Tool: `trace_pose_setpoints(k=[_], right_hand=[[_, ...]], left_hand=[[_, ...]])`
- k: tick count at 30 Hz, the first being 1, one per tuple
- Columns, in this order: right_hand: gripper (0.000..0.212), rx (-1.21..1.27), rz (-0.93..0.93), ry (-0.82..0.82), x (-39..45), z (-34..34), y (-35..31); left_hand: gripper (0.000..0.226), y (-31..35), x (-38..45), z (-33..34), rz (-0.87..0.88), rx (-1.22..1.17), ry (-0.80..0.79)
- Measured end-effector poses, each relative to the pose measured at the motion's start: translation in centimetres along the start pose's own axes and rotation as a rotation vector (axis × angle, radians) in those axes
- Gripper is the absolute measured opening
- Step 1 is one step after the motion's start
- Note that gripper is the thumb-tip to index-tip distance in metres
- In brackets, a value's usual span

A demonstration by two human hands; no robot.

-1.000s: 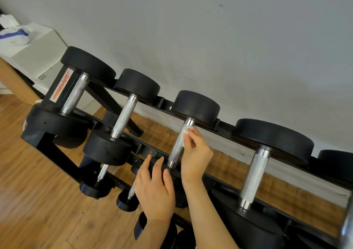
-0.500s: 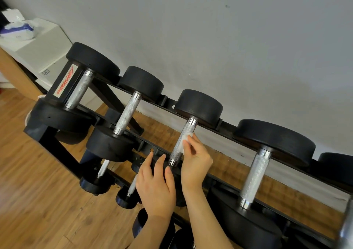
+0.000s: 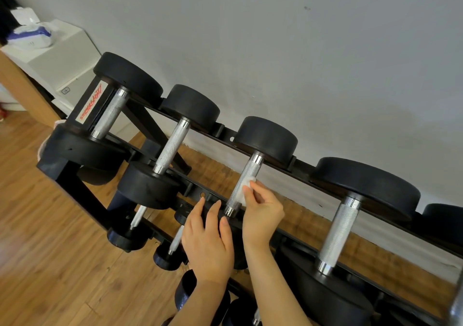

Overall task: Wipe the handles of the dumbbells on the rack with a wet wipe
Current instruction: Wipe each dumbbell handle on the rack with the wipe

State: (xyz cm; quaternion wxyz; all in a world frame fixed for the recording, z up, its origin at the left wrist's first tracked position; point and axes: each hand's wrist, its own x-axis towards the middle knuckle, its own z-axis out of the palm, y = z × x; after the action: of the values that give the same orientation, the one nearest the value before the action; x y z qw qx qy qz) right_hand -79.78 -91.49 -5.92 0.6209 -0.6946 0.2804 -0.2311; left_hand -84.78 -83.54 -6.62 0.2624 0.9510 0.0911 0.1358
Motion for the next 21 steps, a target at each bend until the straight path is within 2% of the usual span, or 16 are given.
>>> trace_pose_setpoints(k=[4, 12, 15, 21], right_hand=[[0.018, -0.036, -0.12, 0.042, 1.5, 0.5, -0.4], [0.017, -0.101, -0.12, -0.009, 0.2, 0.2, 0.2], [0.018, -0.113, -0.177, -0.017, 0.2, 0.2, 0.0], [0.017, -0.454, -0.432, -0.16, 2.6, -0.2, -0.6]], left_hand=[[0.05, 0.0, -0.1, 0.0, 0.0, 0.002, -0.004], [0.049, -0.2, -0.1, 0.1, 0.002, -0.001, 0.0], [0.05, -0.1, -0.1, 0.2, -0.002, -0.007, -0.009], [0.051, -0.2, -0.3, 0.2, -0.021, -0.015, -0.021]])
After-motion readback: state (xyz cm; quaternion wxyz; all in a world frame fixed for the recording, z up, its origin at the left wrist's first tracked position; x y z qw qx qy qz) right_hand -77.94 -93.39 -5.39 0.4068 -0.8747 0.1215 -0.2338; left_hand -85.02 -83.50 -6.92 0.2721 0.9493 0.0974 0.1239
